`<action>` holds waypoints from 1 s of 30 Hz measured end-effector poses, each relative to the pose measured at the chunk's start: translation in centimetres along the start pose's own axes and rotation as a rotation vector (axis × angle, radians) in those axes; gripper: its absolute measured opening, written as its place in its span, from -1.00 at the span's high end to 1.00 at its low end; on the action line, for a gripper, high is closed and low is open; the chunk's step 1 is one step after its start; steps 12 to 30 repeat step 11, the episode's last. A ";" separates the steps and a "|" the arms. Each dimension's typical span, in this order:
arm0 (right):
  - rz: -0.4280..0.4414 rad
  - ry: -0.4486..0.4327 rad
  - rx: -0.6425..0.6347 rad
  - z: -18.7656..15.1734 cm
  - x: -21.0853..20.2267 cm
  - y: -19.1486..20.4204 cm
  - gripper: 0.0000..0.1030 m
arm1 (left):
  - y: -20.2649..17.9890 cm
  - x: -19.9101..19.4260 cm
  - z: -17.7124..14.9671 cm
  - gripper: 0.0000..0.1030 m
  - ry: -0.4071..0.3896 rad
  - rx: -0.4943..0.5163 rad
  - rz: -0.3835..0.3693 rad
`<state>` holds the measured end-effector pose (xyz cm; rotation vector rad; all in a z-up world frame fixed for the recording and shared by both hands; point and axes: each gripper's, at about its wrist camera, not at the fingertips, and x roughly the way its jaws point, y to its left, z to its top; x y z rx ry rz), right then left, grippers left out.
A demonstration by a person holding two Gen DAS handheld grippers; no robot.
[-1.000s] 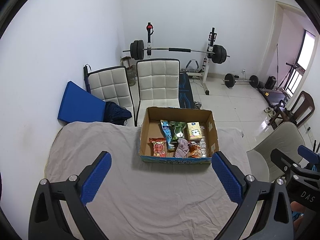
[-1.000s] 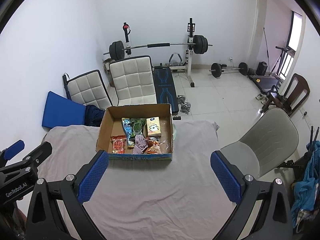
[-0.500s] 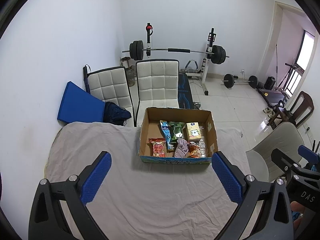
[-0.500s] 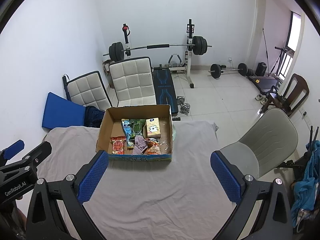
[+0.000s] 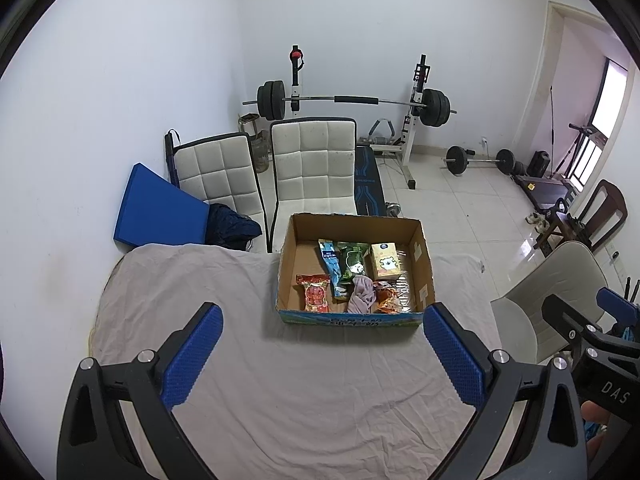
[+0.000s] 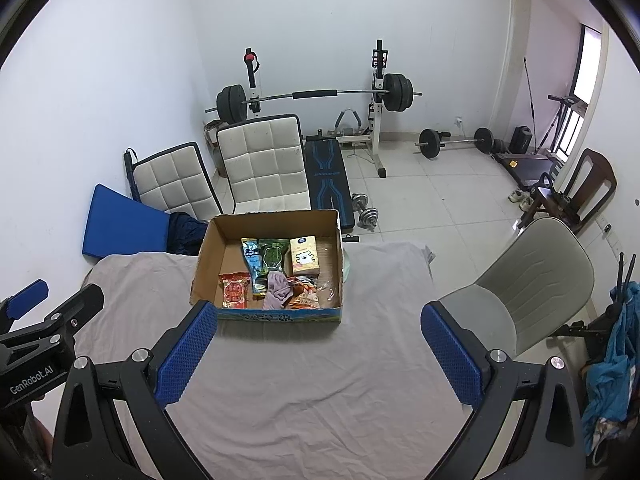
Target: Organize soft objects
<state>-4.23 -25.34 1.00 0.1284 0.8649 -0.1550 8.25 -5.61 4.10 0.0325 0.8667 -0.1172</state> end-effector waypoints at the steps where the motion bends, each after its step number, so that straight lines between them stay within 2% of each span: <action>1: 0.000 0.000 0.001 0.0 0.0 0.1 -1.00 | 0.0 0.0 0.0 -1.00 0.000 0.000 0.000; 30: -0.006 -0.003 0.007 0.0 -0.2 -0.1 -1.00 | -0.4 -0.3 -0.4 -1.00 -0.009 0.013 -0.007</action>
